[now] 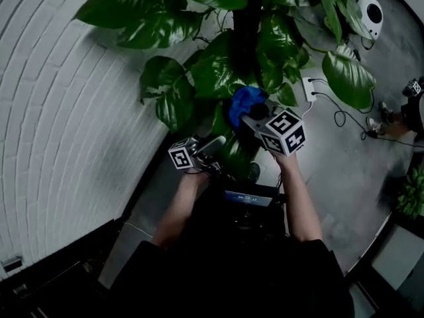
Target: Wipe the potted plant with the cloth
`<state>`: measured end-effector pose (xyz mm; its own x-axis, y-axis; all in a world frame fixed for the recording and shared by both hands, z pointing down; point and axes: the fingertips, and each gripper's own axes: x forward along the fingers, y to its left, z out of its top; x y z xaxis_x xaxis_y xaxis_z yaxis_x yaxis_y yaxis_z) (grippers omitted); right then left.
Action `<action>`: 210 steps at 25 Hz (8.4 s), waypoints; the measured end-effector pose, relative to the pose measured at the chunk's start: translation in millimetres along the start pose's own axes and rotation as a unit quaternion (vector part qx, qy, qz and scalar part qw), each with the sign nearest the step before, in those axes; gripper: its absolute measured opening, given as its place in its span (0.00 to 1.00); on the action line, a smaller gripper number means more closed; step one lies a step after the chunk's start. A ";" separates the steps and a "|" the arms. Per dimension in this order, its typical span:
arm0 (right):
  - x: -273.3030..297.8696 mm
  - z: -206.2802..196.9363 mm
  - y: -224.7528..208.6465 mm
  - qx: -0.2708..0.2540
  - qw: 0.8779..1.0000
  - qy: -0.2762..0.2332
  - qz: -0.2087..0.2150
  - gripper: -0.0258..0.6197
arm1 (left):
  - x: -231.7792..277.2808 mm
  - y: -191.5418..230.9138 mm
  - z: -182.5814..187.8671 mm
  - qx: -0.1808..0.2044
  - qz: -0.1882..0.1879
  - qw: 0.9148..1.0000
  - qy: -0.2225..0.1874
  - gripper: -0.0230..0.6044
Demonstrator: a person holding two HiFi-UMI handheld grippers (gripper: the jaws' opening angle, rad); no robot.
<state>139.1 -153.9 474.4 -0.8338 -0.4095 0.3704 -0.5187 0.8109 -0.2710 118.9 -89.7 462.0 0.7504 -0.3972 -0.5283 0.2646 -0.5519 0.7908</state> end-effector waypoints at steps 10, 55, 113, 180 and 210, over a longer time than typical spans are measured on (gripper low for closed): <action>-39.2 -38.8 36.1 0.027 0.999 -0.008 0.018 0.21 | 0.7 -3.2 3.9 -0.040 -0.016 0.997 -0.062 0.63; -109.1 -74.4 65.2 0.076 0.992 -0.065 0.082 0.21 | 23.5 -12.6 -83.9 -0.068 -0.007 0.997 -0.022 0.63; -40.8 -26.0 -62.2 0.079 0.995 -0.055 0.029 0.21 | 6.8 22.3 -42.3 0.034 0.133 0.990 0.019 0.12; -82.8 -107.4 -16.4 0.131 0.987 -0.071 0.066 0.21 | -2.1 8.5 -22.6 -0.032 0.075 0.990 -0.119 0.07; -167.6 -216.8 28.1 0.151 0.987 -0.026 0.054 0.21 | -4.7 18.2 -48.7 0.043 0.193 0.977 -0.074 0.17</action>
<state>305.3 28.2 597.3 -0.8915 -0.3557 0.2806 -0.4530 0.6923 -0.5616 149.7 -62.2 493.9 0.6864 -0.6864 -0.2401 -0.0775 -0.3973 0.9144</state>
